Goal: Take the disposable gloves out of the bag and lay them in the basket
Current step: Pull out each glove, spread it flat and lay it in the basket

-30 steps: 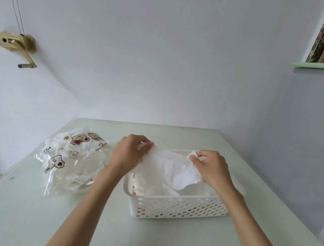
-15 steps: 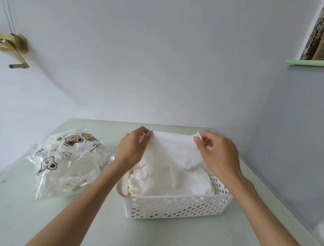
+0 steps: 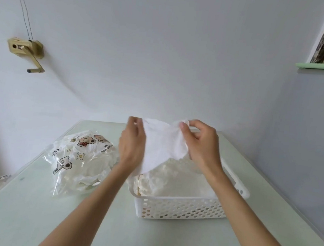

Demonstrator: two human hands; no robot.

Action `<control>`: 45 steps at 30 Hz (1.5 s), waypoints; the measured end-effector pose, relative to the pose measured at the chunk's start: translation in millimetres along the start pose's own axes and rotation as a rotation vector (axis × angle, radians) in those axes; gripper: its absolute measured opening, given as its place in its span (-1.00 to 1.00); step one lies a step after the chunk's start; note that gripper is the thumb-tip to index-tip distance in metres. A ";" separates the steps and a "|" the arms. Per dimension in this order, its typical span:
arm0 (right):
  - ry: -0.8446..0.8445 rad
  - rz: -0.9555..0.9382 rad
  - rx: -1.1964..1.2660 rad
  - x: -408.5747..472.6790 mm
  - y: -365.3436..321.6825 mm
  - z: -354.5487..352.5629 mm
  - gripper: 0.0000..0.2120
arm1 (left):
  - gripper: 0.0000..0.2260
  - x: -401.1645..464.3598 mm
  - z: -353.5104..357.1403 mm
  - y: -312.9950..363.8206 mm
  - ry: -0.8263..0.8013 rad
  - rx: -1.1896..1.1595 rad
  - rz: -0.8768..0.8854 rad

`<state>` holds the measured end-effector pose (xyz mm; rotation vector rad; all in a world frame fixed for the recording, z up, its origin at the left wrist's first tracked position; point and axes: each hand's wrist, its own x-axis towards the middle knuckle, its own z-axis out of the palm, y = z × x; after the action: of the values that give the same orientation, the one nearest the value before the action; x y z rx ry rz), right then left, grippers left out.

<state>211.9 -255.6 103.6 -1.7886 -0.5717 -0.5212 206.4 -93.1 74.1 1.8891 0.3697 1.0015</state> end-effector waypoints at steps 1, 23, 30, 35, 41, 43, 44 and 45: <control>-0.011 0.071 -0.095 0.6 16.3 -8.7 -0.83 | -0.80 -4.9 9.8 -4.4 -0.093 0.161 0.039; -0.555 0.122 -1.078 4.6 69.0 -56.2 -0.56 | -0.77 -3.9 26.0 0.7 -0.731 0.706 0.524; -0.948 0.257 -0.984 -0.5 81.0 -32.6 -0.56 | -0.12 -27.2 29.3 -17.4 -1.339 0.967 0.280; -1.076 0.412 -1.034 1.6 99.5 -46.7 -0.30 | -0.12 -30.0 24.4 -28.6 -1.442 1.075 0.162; -1.045 0.442 -0.936 13.0 83.6 -55.2 -0.33 | -0.15 -24.1 13.4 -7.8 -1.373 1.034 0.236; -0.947 0.380 -0.904 16.0 68.3 -61.0 -0.44 | -0.25 -12.7 -7.5 5.5 -1.304 0.922 0.252; -0.882 0.328 -0.884 15.6 60.6 -61.5 -0.49 | -0.33 -7.1 -22.2 11.2 -1.259 0.852 0.242; -0.817 0.279 -0.845 13.4 53.6 -59.7 -0.54 | -0.40 -3.0 -38.0 14.8 -1.199 0.776 0.229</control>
<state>251.8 -324.8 87.9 -2.8587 -0.6761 0.2572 173.1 -80.0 93.9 2.8770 -0.2308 -0.3543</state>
